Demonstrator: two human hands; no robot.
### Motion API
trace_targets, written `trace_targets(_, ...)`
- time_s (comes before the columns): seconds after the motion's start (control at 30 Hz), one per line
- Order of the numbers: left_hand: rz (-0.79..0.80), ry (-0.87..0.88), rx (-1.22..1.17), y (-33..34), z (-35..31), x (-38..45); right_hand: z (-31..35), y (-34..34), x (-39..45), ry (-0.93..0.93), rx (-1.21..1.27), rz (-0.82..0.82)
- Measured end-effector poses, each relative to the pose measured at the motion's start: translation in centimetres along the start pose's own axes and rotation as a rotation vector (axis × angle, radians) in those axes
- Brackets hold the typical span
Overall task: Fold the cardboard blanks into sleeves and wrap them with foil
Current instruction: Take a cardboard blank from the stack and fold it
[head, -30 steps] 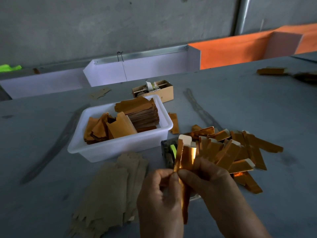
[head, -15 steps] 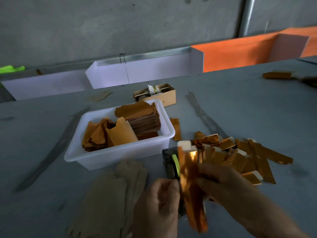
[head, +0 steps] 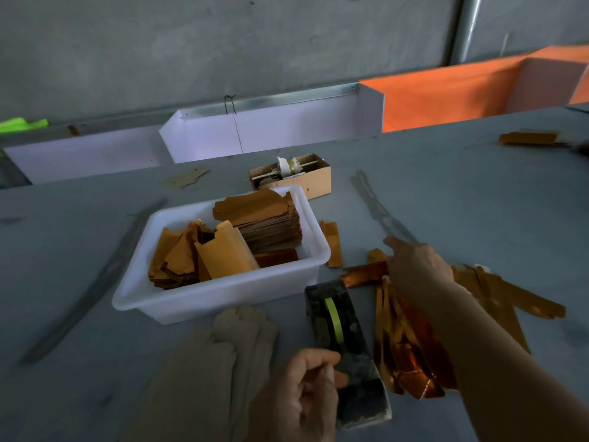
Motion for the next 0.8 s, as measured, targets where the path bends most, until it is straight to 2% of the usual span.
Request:
trace_targets(0.1,0.013,0.002,-0.005,-0.2,0.1,0.3,-0.1,0.3,0.7,0.009,-0.044,0.023)
trace_targets(0.17,0.003,0.009,-0.025,-0.3,0.2,0.4,-0.5,0.2,0.3,-0.009,-0.015,-0.069)
trace_targets(0.23,-0.026,0.031,-0.066,-0.5,0.2,0.6,-0.8,-0.5,-0.9,-0.099,0.044,-0.301)
trace_targets(0.3,-0.072,0.072,-0.124,-0.8,0.0,0.8,-0.6,-1.6,-3.2,-0.233,0.243,-0.587)
trace_targets(0.37,-0.143,0.126,-0.204,-1.1,-0.3,1.1,-0.3,-2.8,-5.6,-0.301,0.468,-0.738)
trace_targets(0.43,-0.216,0.159,-0.259,-1.4,-0.4,1.2,0.0,-3.6,-8.0,-0.373,0.647,-0.744)
trace_targets(0.5,-0.226,0.158,-0.329,-1.7,-0.5,1.0,0.5,-3.9,-10.0,-0.466,0.704,-0.698)
trace_targets(0.6,-0.054,0.040,-0.323,-1.7,-1.1,1.2,1.5,-3.6,-12.2,-0.613,0.660,-0.649)
trace_targets(0.67,0.095,-0.016,-0.199,-1.5,-1.6,0.9,2.3,-3.1,-13.2,-0.708,0.537,-0.621)
trace_targets(0.8,0.229,0.068,-0.154,-1.0,-1.8,-0.5,3.3,-2.7,-14.6,-0.750,0.491,-0.546)
Point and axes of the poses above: each hand's wrist, its own x-axis towards the middle knuckle, its own y-axis out of the palm, z = x × y, the point moved 2 cm from there along x, towards the middle knuckle, and after that the axes turned 15 degrees about -y, right-handed, at the moved point
